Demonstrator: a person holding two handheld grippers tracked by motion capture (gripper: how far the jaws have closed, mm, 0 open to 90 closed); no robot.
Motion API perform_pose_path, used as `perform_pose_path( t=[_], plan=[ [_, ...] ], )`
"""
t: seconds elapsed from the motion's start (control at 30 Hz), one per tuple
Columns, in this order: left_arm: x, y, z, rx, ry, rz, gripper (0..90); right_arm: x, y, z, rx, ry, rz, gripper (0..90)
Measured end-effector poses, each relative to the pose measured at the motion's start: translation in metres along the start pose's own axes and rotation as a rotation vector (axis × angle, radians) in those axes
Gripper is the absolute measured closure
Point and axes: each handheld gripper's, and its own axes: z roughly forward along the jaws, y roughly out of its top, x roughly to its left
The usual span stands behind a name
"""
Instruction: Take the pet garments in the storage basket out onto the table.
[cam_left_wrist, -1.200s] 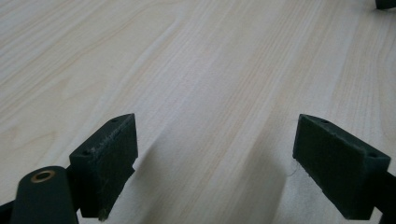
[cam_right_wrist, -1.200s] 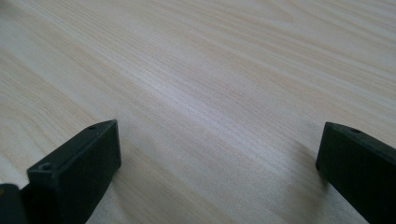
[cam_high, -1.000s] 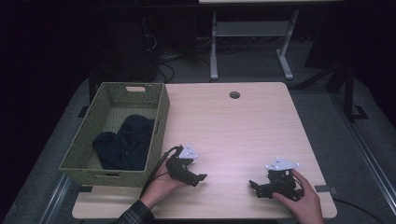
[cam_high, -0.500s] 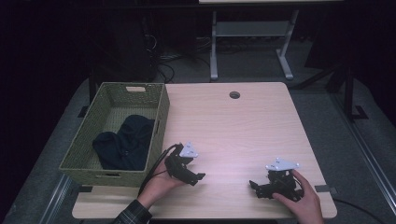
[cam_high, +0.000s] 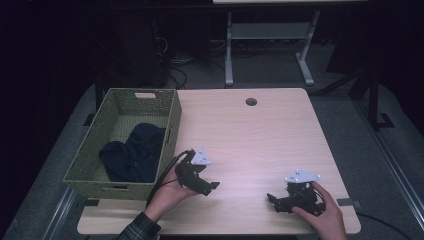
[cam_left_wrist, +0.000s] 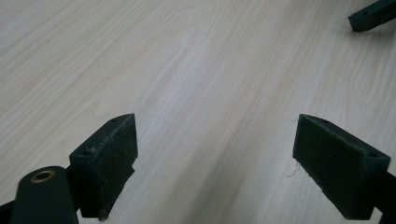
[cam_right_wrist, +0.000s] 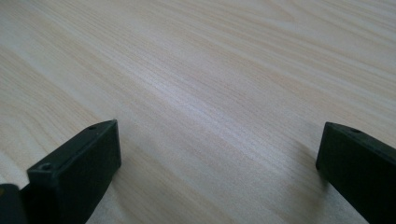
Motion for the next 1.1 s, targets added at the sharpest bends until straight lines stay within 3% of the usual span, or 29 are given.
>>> perform_pose_path(
  t=[0.43,0.63,1.1],
  plan=[
    [0.005,0.015,-0.017,-0.036,-0.054,-0.026,13.4,0.0,0.0,0.0,0.0,0.0,0.001,0.0],
    [0.009,0.021,-0.024,-0.038,-0.045,-0.011,13.4,0.0,0.0,0.0,0.0,0.0,0.001,0.0],
    [0.025,0.029,-0.045,-0.073,-0.036,-0.028,13.7,0.0,0.0,0.0,0.001,0.0,-0.001,0.0]
  ],
)
